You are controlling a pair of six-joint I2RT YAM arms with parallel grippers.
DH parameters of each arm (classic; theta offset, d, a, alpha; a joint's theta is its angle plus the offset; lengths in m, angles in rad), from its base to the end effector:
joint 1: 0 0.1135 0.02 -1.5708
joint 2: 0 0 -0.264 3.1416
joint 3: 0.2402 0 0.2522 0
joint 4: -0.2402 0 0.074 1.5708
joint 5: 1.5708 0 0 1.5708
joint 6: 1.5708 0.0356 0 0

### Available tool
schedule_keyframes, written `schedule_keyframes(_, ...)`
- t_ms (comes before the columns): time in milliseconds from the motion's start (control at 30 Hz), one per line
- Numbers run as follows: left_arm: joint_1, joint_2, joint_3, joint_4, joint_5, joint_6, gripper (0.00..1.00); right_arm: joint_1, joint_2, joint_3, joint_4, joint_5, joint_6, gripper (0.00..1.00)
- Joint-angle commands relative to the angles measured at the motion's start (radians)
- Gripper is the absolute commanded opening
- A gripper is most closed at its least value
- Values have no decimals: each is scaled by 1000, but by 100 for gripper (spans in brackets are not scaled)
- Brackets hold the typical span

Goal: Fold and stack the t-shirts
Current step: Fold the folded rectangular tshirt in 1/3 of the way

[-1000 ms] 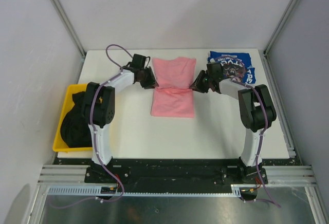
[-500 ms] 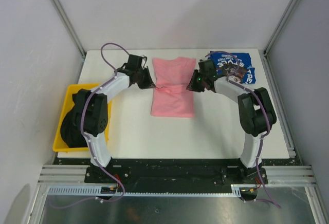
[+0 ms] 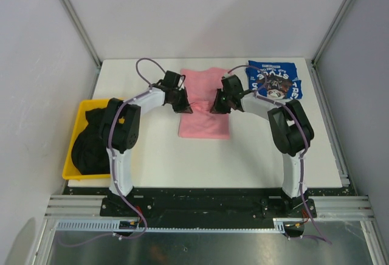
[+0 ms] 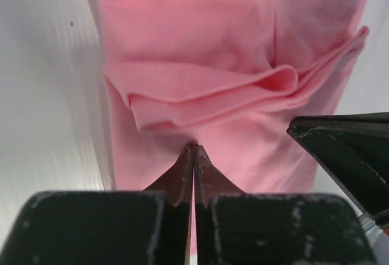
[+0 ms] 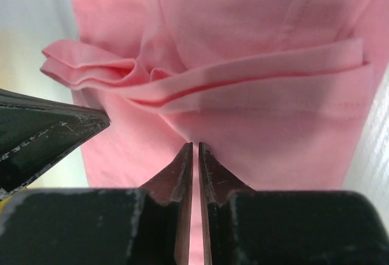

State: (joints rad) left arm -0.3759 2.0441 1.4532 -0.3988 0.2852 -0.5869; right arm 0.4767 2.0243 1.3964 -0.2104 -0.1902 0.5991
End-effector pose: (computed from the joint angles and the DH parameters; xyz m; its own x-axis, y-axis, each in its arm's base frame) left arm 0.4024 -0.1696 0.1714 -0.9220 -0.2074 -0.3268 -0.0176 0.8660 -0.4998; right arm 0.3896 0.2088 0.1745 -0.8630 0.1776 -0.4730 -0.0923 0.8650 0.4932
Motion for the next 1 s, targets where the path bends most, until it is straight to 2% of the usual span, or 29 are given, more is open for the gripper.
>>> schedule_keyframes(0,22,46,96,15,35,-18,0,5,53,94,17,-17,0,11)
schedule_keyframes(367,92,172,243,13,39,-26,0,-19,168,267,-65,9,-14,12)
schedule_keyframes(600,114,213,239,14,39,-14,0,-49,243,348,-114,15,-27,12)
schedule_keyframes(967,147,167,202,14,27,9,0,-79,268,455,-199,29,-82,16)
